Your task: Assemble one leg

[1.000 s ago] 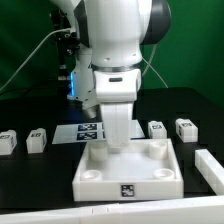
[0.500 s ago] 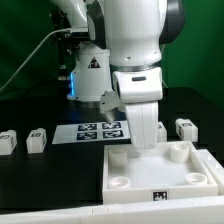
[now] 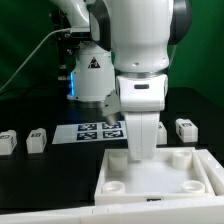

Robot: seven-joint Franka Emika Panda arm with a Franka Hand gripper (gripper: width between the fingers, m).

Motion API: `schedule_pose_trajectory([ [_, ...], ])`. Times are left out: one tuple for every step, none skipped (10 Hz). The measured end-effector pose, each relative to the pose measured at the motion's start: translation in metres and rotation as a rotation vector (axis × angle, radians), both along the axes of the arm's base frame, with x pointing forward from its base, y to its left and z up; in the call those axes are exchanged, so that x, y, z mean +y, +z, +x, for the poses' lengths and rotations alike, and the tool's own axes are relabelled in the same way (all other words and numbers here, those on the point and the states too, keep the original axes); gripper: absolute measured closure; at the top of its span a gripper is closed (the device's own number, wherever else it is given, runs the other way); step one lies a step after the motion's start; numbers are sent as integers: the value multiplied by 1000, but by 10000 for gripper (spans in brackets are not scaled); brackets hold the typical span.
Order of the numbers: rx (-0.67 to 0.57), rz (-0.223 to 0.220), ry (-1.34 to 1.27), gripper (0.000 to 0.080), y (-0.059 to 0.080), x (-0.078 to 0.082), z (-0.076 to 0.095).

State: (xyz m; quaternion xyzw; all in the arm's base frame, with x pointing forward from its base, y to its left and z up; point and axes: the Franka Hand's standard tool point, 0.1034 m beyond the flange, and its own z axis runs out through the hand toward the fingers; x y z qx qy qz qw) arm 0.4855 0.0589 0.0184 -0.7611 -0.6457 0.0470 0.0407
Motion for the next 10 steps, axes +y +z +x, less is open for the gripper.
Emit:
schedule_pose_trajectory([
  [-2,-3,-6,737,0,0,0],
  [-10,-8,-3,737,0,0,0],
  [-45,-3,-13,737,0,0,0],
  [-87,10,-30,737,0,0,-5],
  [-82,8,-29,737,0,-1,-5],
  [-84,9,-29,738,0,-1,-4],
  [-91,12,-22,738,0,-1,-4],
  [-121,25,10,738,0,0,-4],
  [-136,31,37,738,0,0,-3],
  [-135,30,41,738,0,-1,-1],
])
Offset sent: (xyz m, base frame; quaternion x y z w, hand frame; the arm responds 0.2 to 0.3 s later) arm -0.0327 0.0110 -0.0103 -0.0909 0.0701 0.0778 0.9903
